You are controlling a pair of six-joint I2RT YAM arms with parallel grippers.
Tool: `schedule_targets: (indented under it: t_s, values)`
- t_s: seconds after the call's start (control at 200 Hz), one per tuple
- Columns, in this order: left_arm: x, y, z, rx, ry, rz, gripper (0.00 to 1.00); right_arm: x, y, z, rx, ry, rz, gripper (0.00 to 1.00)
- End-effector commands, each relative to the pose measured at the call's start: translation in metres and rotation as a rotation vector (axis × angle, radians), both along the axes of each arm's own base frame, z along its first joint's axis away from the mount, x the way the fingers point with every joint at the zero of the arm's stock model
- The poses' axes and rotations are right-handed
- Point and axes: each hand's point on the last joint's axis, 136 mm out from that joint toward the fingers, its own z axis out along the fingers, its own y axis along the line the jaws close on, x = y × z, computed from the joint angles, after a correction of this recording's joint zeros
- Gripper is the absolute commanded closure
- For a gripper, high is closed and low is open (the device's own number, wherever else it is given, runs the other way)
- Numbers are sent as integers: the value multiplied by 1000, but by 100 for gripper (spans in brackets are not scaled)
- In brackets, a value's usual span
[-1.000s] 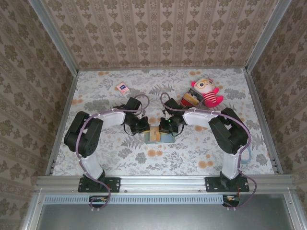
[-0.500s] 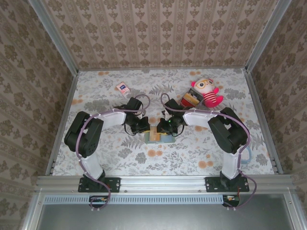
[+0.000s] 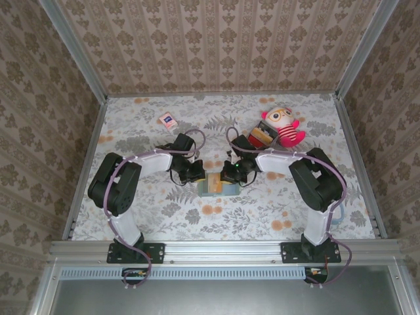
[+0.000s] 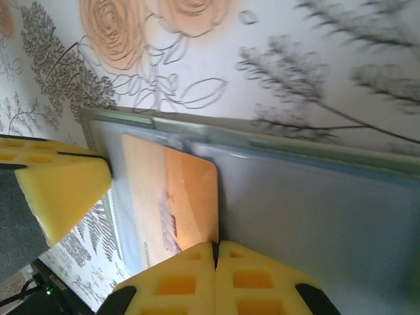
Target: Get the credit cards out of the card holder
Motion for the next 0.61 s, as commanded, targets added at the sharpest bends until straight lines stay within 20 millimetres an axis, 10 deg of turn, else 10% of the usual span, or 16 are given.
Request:
schedule_targets:
  t_s: [0.0, 0.42, 0.6]
  values:
    - [-13, 17, -16, 94, 35, 7, 100, -4, -14, 9, -4, -19, 0, 100]
    - [5, -2, 46, -43, -78, 52, 93, -1, -18, 50, 104, -85, 5, 100]
    - [6, -11, 65, -137, -98, 68, 72, -1, -18, 74, 188, -117, 32, 100]
